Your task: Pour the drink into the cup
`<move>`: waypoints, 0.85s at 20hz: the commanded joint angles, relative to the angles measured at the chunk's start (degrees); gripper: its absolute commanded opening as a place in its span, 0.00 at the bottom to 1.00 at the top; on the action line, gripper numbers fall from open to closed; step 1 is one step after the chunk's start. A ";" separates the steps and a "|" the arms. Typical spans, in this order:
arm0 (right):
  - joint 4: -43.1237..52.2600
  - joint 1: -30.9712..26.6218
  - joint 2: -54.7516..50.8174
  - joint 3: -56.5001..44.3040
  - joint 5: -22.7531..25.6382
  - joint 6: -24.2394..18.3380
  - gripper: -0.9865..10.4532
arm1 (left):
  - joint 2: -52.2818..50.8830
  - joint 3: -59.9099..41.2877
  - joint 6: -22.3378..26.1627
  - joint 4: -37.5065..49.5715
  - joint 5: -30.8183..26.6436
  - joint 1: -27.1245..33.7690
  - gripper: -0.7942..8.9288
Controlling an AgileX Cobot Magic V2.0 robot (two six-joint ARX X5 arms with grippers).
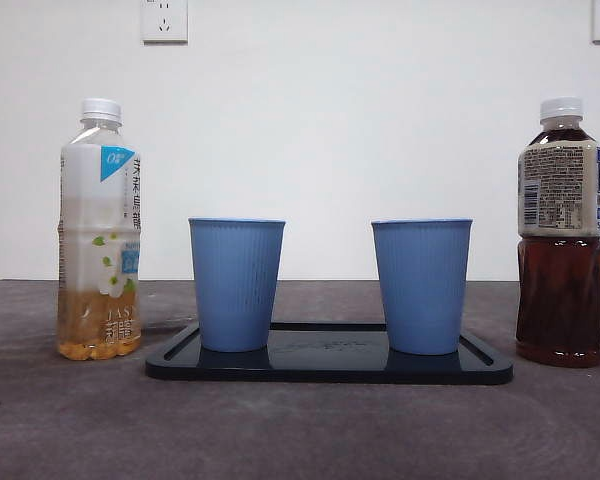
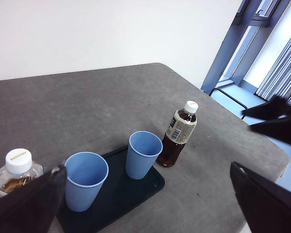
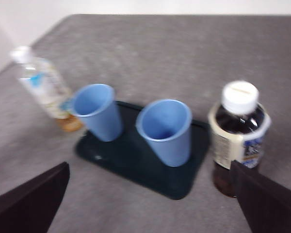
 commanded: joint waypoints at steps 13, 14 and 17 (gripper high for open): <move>43.74 0.26 7.06 -28.92 12.04 6.01 0.56 | 0.37 0.94 0.50 0.66 -0.44 -0.22 0.66; 46.07 0.26 8.52 -29.44 12.04 5.95 0.56 | 0.37 0.94 0.50 0.66 -0.44 -0.22 0.66; 52.43 0.26 14.05 -29.79 13.31 4.90 0.56 | 0.81 0.94 0.46 0.63 -0.44 -0.22 0.66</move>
